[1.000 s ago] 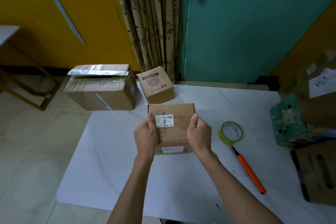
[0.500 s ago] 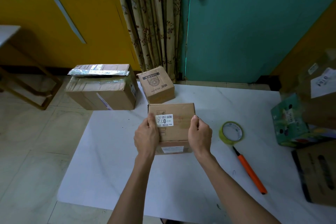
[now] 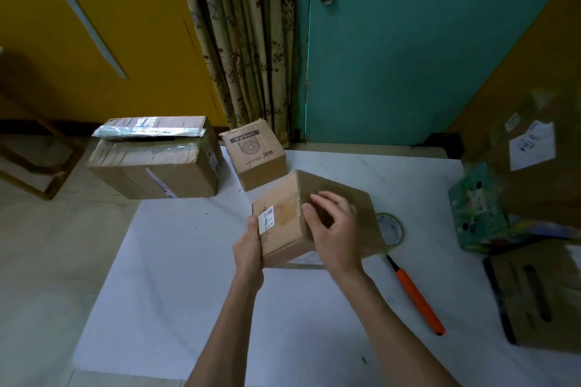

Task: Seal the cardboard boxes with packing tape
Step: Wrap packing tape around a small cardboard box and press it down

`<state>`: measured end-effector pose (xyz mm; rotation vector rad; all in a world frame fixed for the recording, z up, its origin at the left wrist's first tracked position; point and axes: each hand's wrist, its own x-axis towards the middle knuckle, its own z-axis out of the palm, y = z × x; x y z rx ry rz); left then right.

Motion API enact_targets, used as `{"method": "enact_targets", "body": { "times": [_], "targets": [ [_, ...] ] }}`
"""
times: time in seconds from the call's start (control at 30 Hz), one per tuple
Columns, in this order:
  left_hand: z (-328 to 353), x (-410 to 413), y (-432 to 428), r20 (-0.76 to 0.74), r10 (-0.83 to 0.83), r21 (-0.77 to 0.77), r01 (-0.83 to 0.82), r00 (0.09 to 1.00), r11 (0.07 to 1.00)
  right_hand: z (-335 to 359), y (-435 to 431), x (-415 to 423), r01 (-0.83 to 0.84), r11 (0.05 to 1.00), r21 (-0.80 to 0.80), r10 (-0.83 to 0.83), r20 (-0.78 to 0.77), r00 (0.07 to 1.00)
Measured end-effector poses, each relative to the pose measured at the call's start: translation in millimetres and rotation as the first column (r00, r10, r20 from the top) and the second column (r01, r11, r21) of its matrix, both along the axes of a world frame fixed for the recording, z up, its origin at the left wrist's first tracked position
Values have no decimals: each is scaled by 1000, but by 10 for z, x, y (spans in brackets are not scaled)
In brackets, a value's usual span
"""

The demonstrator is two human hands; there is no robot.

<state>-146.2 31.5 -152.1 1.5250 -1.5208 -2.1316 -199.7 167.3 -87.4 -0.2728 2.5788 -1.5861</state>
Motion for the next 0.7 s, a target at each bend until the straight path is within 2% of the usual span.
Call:
{"method": "enact_targets", "body": {
  "times": [0.07, 0.17, 0.3, 0.37, 0.43, 0.53, 0.63, 0.7],
  "targets": [
    [-132, 37, 4, 61, 69, -38, -66, 996, 997, -115, -51, 73, -52, 996, 74, 52, -1, 999],
    [-288, 153, -73, 155, 32, -149, -8, 987, 989, -328, -64, 142, 1, 978, 209, -4, 12, 1000],
    [-189, 200, -136, 120, -50, -83, 61, 992, 995, -537, -78, 188, 72, 853, 517, -65, -32, 997],
    [-140, 198, -127, 68, -85, -89, 91, 994, 992, -544, -89, 183, 90, 825, 557, -73, -52, 996],
    [-108, 186, -95, 58, -112, -185, 121, 992, 975, -530, -67, 119, 87, 781, 619, -86, -32, 996],
    [-30, 136, 67, 157, -223, -362, 266, 962, 893, -528, 64, -70, 47, 720, 692, -134, 72, 988],
    [17, 80, 211, 345, -212, -497, 370, 914, 785, -530, 188, -246, 0, 798, 602, -170, 226, 959],
    [23, 56, 240, 403, -170, -536, 382, 899, 752, -516, 200, -290, -6, 807, 590, -183, 261, 948]
  ]
}}
